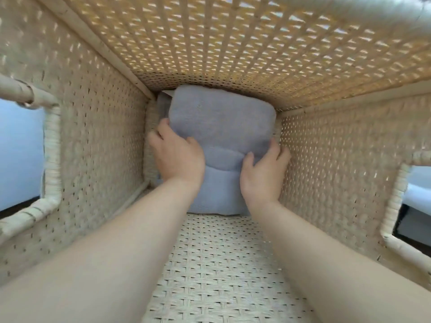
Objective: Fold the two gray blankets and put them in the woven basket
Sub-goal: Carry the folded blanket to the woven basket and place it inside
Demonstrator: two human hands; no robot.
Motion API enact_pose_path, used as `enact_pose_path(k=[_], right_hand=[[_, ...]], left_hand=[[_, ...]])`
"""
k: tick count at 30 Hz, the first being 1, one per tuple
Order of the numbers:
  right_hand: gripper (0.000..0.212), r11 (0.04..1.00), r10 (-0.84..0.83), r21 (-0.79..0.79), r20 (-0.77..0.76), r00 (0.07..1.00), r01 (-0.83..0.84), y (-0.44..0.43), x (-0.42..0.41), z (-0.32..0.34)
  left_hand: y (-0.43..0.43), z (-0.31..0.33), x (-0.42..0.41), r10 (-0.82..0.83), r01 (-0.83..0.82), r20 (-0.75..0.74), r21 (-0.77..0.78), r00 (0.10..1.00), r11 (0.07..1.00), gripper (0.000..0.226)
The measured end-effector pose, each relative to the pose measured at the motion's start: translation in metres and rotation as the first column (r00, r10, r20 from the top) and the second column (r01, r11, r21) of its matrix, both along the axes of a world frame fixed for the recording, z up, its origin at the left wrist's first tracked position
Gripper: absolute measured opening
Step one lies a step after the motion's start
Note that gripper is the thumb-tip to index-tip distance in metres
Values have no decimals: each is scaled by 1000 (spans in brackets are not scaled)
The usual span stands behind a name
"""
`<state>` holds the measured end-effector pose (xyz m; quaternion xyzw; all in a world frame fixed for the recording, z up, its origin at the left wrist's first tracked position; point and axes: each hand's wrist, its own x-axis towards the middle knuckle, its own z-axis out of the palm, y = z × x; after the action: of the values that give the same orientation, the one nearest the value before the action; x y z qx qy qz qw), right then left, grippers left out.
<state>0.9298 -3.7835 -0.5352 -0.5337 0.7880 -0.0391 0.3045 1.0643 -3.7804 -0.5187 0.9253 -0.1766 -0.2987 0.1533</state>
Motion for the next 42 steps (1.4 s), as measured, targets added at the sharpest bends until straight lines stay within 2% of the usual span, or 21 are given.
enact_pose_path(k=[2, 4, 5, 7, 11, 16, 21, 25, 28, 30, 33, 37, 39, 42], right_hand=[[51, 953, 266, -133, -66, 962, -273, 3, 10, 15], [53, 861, 484, -122, -105, 869, -494, 2, 18, 17], [56, 816, 567, -58, -112, 816, -575, 0, 21, 14], [60, 740, 671, 48, -121, 731, -671, -4, 20, -1], [58, 651, 758, 107, -129, 639, -751, -14, 8, -35], [59, 598, 801, 184, -175, 572, -780, -13, 11, -73], [63, 569, 822, 332, -215, 527, -752, -14, 16, -104], [61, 506, 849, 442, -107, 517, -740, -25, 23, -73], [71, 444, 878, 550, -107, 467, -708, -34, 33, -16], [74, 495, 851, 555, -154, 502, -669, -30, 44, 35], [61, 581, 777, 567, -174, 605, -584, -22, 56, 122], [38, 607, 682, 563, -7, 731, -561, -25, 63, 253], [29, 664, 605, 484, 102, 790, -570, -34, 71, 331], [27, 712, 558, 400, 178, 811, -578, -50, 74, 454]], left_hand=[[2, 23, -5, -180, 196, 93, -205, 979, 959, 50], [1, 29, -11, -428, 466, 192, -251, 883, 848, 50], [-1, 26, -13, -559, 598, 220, -210, 800, 773, 50], [1, 12, -15, -758, 773, 165, -53, 631, 632, 51], [15, -41, 4, -889, 880, 49, 121, 456, 458, 58], [26, -83, 1, -895, 866, 84, 230, 437, 444, 57], [23, -114, -5, -875, 842, -35, 292, 484, 454, 59], [14, -92, 2, -886, 880, -146, 265, 440, 394, 60], [-5, -42, 6, -835, 895, -329, 222, 442, 386, 67], [-12, 9, 4, -796, 861, -330, 191, 508, 471, 59], [-9, 97, 4, -679, 762, -358, 184, 641, 621, 37], [-5, 231, 23, -606, 700, -421, 103, 675, 707, 31], [-11, 304, 38, -599, 666, -397, 44, 695, 744, 27], [-21, 419, 55, -608, 638, -309, -7, 731, 770, 28]])
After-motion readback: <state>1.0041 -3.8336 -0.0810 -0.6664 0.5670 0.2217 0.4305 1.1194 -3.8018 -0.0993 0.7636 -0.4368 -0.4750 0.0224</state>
